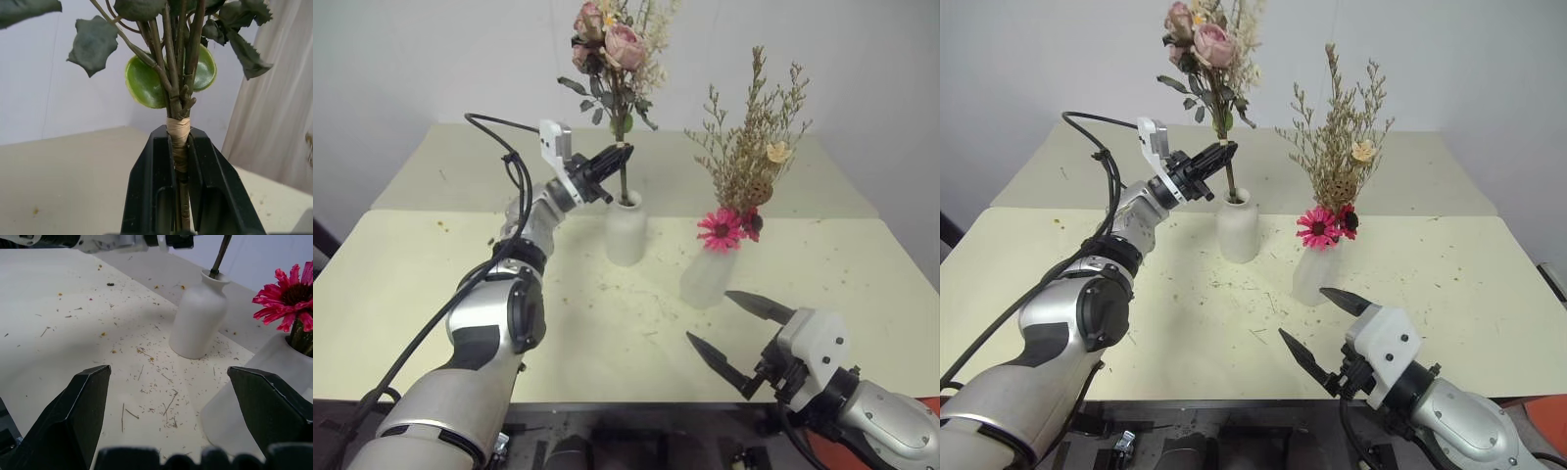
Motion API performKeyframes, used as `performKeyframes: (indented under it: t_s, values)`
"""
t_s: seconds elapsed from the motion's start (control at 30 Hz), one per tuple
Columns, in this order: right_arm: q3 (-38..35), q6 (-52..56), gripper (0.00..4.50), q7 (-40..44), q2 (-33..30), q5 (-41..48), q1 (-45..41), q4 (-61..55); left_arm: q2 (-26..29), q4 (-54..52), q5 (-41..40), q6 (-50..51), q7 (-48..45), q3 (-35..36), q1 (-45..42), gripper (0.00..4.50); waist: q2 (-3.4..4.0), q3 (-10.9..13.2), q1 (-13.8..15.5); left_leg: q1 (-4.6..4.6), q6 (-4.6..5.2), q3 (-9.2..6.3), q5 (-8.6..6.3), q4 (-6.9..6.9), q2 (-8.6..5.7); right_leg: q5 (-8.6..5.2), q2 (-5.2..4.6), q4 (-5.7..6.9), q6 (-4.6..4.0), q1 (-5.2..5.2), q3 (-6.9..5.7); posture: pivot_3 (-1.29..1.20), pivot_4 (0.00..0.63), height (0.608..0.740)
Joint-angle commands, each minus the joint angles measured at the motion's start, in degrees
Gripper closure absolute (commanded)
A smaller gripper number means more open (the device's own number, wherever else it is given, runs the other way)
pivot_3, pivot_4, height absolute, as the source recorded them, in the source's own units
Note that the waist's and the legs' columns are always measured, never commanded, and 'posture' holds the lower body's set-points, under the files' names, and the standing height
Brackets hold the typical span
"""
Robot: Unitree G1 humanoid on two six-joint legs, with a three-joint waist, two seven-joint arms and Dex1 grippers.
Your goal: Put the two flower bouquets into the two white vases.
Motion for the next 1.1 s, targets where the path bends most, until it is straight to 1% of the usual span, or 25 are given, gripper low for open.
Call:
performKeyframes:
  t_s: [0.03, 0.33, 0.37, 0.4, 0.57, 0.6, 0.63, 0.73, 0.87, 0.97, 1.03, 1.1]
  values:
    - [-0.3, 0.1, 0.0, -0.5, 1.2, -1.5, -0.8, -1.8, 0.1, -1.5, 0.4, -2.3, -0.5, -0.1, -0.6, 4.4, 0.0, 0.0, 0.0, 0.0, 0.0, 0.0, 0.0, 0.0, 0.0, 0.0, 0.0, 0.0, 0.0, 0.0, 0.0, 0.0, 0.15, 0.74]
    - [0.9, 2.4, 0.0, -0.3, 5.0, -4.4, -3.9, -1.4, 0.3, -1.7, 1.5, -3.2, -4.7, -1.7, 1.0, 4.4, 0.01, 0.0, -0.1, 0.02, 0.0, 0.0, 0.0, 0.0, 0.0, 0.0, 0.0, 0.02, 0.0, 0.0, 0.0, 0.0, 0.15, 0.74]
    - [1.0, 2.4, 0.0, 0.0, 5.3, -4.7, -4.1, -1.3, 0.4, -1.7, 1.7, -3.3, -5.0, -1.8, 1.2, 3.68, 0.01, 0.0, -0.1, 0.02, 0.0, 0.0, 0.0, 0.0, 0.0, 0.0, 0.01, 0.02, 0.0, 0.0, 0.0, 0.0, 0.15, 0.74]
    - [1.1, 2.5, 0.0, 0.3, 5.5, -4.9, -4.3, -1.2, 0.4, -1.8, 1.8, -3.5, -5.0, -2.0, 1.4, 3.46, 0.01, 0.0, 0.0, 0.01, 0.0, 0.0, 0.0, 0.0, 0.0, 0.0, 0.01, 0.03, 0.0, 0.0, 0.0, 0.0, 0.15, 0.74]
    - [0.9, 2.5, 0.0, 1.8, 6.3, -6.3, -4.6, -0.7, 0.9, -1.9, 3.5, -4.4, -3.7, -3.1, 1.7, 1.8, 0.01, 0.0, 0.0, 0.0, 0.0, 0.0, 0.0, 0.01, 0.0, 0.0, 0.0, 0.02, 0.0, 0.0, 0.0, 0.0, 0.15, 0.74]
    - [0.8, 2.4, 0.0, 2.1, 6.5, -6.5, -4.7, -0.5, 1.4, -1.9, 4.5, -4.8, -3.4, -4.0, 1.7, 1.54, 0.01, 0.0, 0.0, 0.01, 0.0, 0.0, 0.0, 0.01, 0.0, 0.0, 0.0, 0.03, 0.0, 0.0, 0.0, 0.0, 0.15, 0.74]
    - [0.6, 2.3, 0.0, 2.5, 6.4, -6.9, -4.6, -0.3, 2.4, -2.0, 7.4, -6.1, -3.1, -6.7, 1.9, 1.23, 0.01, 0.0, -0.1, 0.01, 0.0, 0.0, 0.0, 0.01, 0.0, 0.0, 0.01, 0.03, 0.0, 0.0, 0.0, 0.0, 0.15, 0.74]
    - [0.3, 1.8, 0.0, 3.8, 6.5, -7.7, -4.4, 0.2, 4.3, -2.1, 11.7, -9.1, -4.2, -10.9, 2.5, 1.23, 0.01, 0.0, -0.2, 0.03, 0.0, 0.0, 0.0, 0.0, 0.0, 0.0, 0.02, 0.04, 0.0, 0.0, 0.01, 0.0, 0.15, 0.74]
    - [-0.1, -0.4, 0.0, 6.0, 7.2, -9.5, -3.0, 2.8, 8.4, -2.4, 10.6, -7.1, -10.6, -10.4, 2.0, 1.23, 0.01, 0.0, -0.2, 0.03, 0.0, 0.0, 0.0, 0.0, 0.01, 0.0, 0.02, 0.05, -0.01, -0.02, 0.01, 0.0, 0.15, 0.74]
    - [-0.2, -1.0, 0.0, 7.0, 7.7, -10.2, -3.2, 4.0, 12.0, -2.6, 12.6, -5.5, -13.3, -12.3, 1.9, 1.23, 0.01, 0.0, -0.2, 0.03, 0.0, 0.01, 0.0, 0.0, 0.02, 0.0, 0.03, 0.06, -0.01, -0.01, 0.01, 0.0, 0.15, 0.74]
    - [-0.2, -1.2, 0.0, 7.6, 8.1, -10.5, -3.5, 4.5, 13.2, -2.7, 13.8, -5.8, -13.1, -13.7, 2.0, 1.23, 0.02, 0.0, -0.1, 0.04, 0.0, 0.01, 0.0, 0.0, 0.03, 0.0, 0.03, 0.08, 0.0, -0.01, 0.01, 0.0, 0.15, 0.74]
    - [0.3, -1.5, 0.0, 8.3, 8.1, -11.3, -4.0, 5.5, 16.1, -3.0, 15.8, -5.8, -12.4, -15.3, 2.4, 1.23, 0.02, 0.0, 0.1, 0.03, 0.0, 0.01, 0.0, 0.01, 0.02, 0.0, 0.02, 0.08, 0.0, 0.0, 0.01, 0.0, 0.15, 0.74]
